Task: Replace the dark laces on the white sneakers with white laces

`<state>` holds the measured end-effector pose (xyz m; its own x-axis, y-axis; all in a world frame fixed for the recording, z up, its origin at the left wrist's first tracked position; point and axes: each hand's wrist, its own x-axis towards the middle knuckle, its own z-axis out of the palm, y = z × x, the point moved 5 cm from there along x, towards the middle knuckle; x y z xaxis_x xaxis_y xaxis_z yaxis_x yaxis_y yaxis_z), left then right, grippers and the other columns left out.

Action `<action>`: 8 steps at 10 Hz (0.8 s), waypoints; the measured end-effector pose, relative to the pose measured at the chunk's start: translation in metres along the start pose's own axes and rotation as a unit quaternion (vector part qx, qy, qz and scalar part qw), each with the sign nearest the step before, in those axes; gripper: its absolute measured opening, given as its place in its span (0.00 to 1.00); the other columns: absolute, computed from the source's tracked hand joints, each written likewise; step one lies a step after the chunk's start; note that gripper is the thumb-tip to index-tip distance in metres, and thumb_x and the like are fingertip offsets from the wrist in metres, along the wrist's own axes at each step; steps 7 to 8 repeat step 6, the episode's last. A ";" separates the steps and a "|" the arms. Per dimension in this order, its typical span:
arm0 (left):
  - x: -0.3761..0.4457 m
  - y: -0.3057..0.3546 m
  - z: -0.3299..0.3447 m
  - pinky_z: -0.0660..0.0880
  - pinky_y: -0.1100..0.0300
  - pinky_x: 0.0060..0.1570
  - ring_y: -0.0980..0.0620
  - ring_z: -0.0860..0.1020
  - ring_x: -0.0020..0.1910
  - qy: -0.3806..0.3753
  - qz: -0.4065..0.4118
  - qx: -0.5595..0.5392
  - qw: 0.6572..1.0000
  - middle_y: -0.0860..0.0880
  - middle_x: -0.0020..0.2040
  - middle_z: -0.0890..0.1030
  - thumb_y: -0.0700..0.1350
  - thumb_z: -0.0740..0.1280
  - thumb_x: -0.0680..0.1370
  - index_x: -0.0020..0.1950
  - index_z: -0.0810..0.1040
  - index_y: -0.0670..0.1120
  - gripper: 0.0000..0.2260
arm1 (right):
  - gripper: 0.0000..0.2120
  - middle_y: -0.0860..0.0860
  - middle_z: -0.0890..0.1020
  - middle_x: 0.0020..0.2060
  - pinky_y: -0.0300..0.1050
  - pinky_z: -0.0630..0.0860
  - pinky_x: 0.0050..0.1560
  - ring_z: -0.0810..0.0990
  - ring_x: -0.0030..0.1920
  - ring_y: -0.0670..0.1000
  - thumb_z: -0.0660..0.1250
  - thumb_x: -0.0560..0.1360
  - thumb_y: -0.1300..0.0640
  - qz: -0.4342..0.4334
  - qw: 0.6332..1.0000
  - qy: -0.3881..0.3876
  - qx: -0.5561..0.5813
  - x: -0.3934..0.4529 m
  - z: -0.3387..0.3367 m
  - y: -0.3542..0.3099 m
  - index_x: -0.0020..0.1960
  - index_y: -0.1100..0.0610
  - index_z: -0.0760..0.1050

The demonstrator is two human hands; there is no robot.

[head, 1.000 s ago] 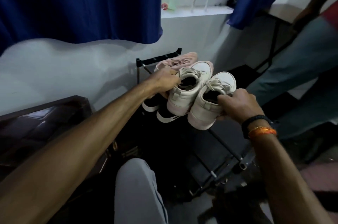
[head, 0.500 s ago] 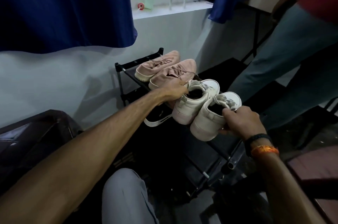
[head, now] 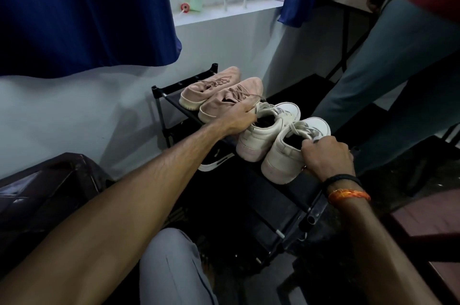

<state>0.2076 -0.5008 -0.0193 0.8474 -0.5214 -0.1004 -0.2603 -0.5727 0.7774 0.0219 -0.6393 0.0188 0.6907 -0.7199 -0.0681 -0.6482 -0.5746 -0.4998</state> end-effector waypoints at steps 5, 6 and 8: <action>-0.021 0.004 -0.005 0.69 0.71 0.36 0.61 0.74 0.37 0.024 0.055 -0.023 0.998 0.59 0.38 0.75 0.48 0.65 0.82 0.45 0.77 0.49 0.07 | 0.12 0.58 0.77 0.42 0.50 0.69 0.41 0.75 0.45 0.63 0.66 0.74 0.51 -0.125 0.978 0.158 -0.056 -0.026 -0.022 -0.045 0.42 0.61 0.73; -0.025 0.000 -0.014 0.74 0.59 0.38 0.54 0.75 0.38 0.035 0.060 -0.034 0.997 0.53 0.37 0.77 0.49 0.65 0.82 0.44 0.81 0.43 0.12 | 0.14 0.60 0.81 0.52 0.51 0.74 0.49 0.79 0.54 0.62 0.67 0.74 0.53 -0.214 0.960 0.180 -0.018 -0.037 -0.008 -0.069 0.53 0.62 0.79; -0.025 0.000 -0.014 0.74 0.59 0.38 0.54 0.75 0.38 0.035 0.060 -0.034 0.997 0.53 0.37 0.77 0.49 0.65 0.82 0.44 0.81 0.43 0.12 | 0.14 0.60 0.81 0.52 0.51 0.74 0.49 0.79 0.54 0.62 0.67 0.74 0.53 -0.214 0.960 0.180 -0.018 -0.037 -0.008 -0.069 0.53 0.62 0.79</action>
